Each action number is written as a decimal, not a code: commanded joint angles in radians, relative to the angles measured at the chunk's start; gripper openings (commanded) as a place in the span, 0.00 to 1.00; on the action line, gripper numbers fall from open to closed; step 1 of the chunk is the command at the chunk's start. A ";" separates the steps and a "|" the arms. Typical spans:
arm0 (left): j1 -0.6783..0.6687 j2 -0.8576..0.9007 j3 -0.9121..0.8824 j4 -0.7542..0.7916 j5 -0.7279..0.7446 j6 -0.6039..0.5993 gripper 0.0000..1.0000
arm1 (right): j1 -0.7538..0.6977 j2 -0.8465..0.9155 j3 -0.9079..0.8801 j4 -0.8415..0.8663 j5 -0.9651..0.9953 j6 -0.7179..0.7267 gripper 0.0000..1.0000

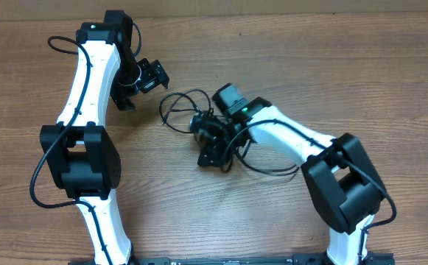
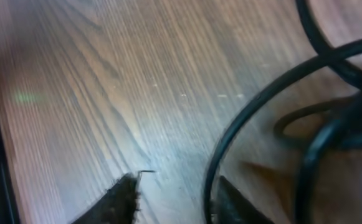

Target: Untangle cables

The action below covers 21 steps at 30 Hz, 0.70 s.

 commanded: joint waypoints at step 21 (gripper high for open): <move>-0.016 0.003 0.021 0.035 0.425 0.472 1.00 | -0.285 0.001 0.509 -0.275 -0.435 0.322 0.04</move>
